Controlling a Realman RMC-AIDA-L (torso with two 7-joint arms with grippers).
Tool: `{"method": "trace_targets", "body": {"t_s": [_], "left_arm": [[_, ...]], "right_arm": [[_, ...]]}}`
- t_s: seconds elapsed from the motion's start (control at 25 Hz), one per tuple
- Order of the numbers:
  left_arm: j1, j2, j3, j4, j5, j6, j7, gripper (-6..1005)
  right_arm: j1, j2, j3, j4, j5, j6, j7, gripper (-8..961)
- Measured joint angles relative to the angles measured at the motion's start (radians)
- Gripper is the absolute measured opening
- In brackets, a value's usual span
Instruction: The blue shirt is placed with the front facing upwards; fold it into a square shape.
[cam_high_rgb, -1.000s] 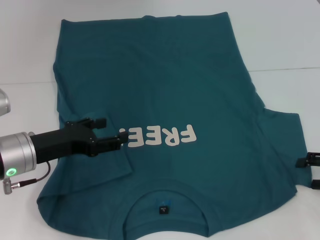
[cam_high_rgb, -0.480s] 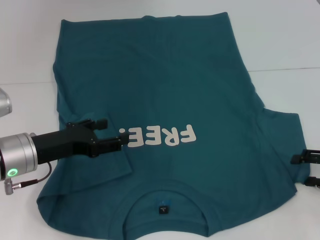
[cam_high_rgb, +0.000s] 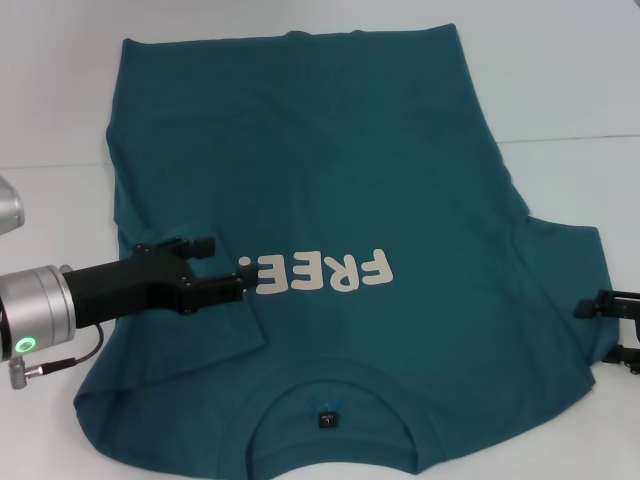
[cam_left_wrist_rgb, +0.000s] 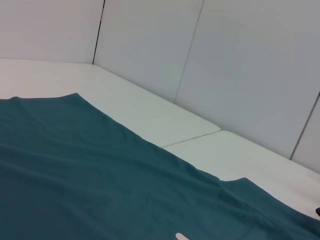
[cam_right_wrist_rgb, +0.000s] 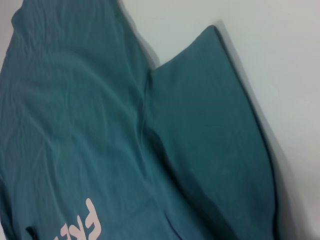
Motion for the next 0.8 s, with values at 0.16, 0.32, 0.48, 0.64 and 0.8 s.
{"method": "trace_targets", "body": {"t_s": [0.16,0.32,0.48,0.64,0.8], "left_arm": [[0.000,0.000,0.000,0.000,0.000,0.000,0.000,862],[0.000,0.000,0.000,0.000,0.000,0.000,0.000,862],[0.000,0.000,0.000,0.000,-0.001,0.000,0.000,862],[0.000,0.000,0.000,0.000,0.000,-0.001,0.000,862],[0.000,0.000,0.000,0.000,0.000,-0.009,0.000,862]], "right_arm": [[0.001,0.001,0.000,0.001,0.019,0.003,0.000,835],[0.001,0.000,-0.002,0.001,0.030,0.001,0.000,833],[0.004,-0.001,-0.009,0.001,0.031,-0.002,0.000,832],[0.004,-0.003,-0.014,0.009,0.027,-0.006,0.000,830],[0.002,-0.007,-0.018,0.014,0.024,-0.015,0.010,828]]}}
